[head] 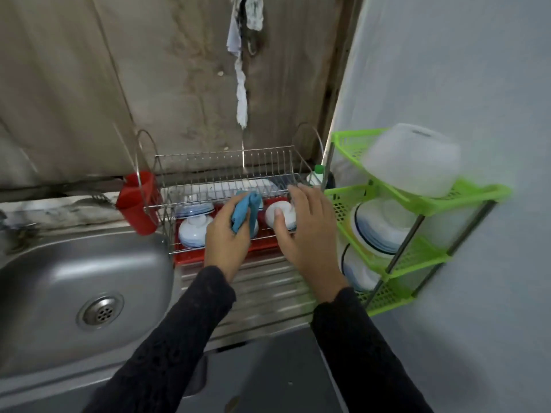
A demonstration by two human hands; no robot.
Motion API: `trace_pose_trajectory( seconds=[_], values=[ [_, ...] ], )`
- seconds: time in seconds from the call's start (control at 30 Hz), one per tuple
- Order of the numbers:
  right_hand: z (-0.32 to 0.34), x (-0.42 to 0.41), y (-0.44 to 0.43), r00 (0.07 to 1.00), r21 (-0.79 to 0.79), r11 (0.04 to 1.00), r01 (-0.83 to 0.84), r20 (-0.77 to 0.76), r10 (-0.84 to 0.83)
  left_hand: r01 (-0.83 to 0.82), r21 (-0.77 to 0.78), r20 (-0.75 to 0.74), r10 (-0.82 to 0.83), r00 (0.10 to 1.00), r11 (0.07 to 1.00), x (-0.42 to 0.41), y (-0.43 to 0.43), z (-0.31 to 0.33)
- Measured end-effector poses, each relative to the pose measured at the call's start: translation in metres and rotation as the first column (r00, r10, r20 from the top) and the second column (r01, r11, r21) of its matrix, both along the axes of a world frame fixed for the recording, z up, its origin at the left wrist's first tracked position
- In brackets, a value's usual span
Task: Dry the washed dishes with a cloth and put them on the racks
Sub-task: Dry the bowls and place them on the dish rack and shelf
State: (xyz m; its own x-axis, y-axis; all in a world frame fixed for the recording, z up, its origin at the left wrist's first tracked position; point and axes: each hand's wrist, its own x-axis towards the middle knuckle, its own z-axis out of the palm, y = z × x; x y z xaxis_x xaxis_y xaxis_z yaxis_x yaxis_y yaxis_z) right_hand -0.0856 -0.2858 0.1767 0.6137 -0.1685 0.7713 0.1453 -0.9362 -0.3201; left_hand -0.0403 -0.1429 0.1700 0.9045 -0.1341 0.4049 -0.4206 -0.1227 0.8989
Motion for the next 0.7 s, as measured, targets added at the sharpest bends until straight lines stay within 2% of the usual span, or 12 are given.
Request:
trace_pose_trajectory(
  seconds=[0.2,0.37,0.47,0.7],
  values=[
    [-0.034,0.011,0.083,0.956,0.137,0.981,-0.140,-0.240,0.170,-0.124,0.045,-0.015,0.124,0.992,0.991,-0.013,0.094,-0.020],
    [-0.068,0.001,0.187,0.910,0.193,0.956,-0.221,-0.312,0.273,-0.243,0.075,-0.057,0.248,0.967,0.967,-0.040,0.198,-0.039],
    [-0.089,-0.015,0.251,0.851,0.265,0.934,-0.240,-0.405,0.334,-0.314,0.076,-0.094,0.320,0.943,0.946,-0.053,0.260,-0.061],
    [-0.110,-0.029,0.384,0.732,0.336,0.862,-0.379,-0.462,0.502,-0.535,0.111,-0.156,0.547,0.823,0.837,-0.088,0.398,-0.087]
  ],
)
